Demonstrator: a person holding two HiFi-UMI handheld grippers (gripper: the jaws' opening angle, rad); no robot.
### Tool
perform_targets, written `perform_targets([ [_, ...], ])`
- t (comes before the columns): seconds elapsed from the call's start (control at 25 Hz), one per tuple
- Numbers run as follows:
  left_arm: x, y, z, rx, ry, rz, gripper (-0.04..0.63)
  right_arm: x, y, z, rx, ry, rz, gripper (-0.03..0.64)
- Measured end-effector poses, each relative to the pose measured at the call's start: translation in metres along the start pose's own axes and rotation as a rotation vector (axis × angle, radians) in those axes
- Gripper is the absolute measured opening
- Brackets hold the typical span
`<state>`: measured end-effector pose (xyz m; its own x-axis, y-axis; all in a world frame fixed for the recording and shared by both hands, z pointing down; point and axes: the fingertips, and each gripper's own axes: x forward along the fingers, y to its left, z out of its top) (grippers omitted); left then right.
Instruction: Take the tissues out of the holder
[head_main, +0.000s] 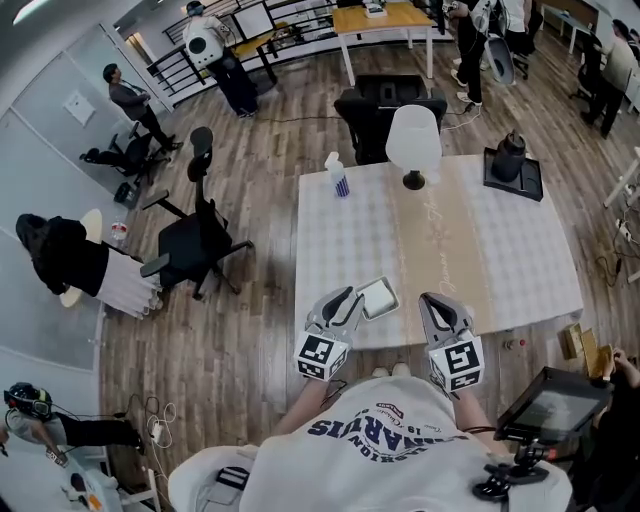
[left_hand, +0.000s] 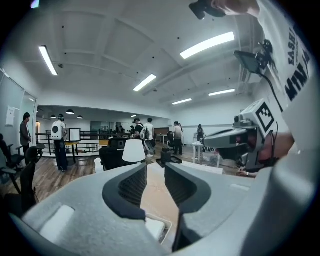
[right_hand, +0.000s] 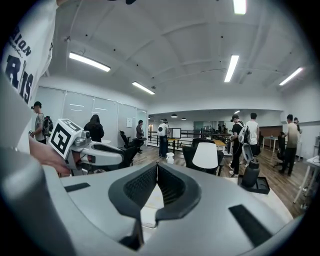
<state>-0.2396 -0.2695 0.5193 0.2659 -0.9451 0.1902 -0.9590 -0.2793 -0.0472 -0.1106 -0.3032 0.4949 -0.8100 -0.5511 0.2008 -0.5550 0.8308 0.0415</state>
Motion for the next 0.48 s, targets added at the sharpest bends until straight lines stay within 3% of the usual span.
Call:
perform_targets([
  [0.24, 0.038, 0.017, -0.063, 0.041, 0.193, -0.041, 0.163, -0.006, -0.010, -0.009, 0.016, 0.018, -0.051, 0.008],
  [0.48, 0.081, 0.021, -0.134, 0.166, 0.443, -0.143, 0.249, -0.013, -0.017, -0.014, 0.021, 0.034, -0.086, 0.008],
])
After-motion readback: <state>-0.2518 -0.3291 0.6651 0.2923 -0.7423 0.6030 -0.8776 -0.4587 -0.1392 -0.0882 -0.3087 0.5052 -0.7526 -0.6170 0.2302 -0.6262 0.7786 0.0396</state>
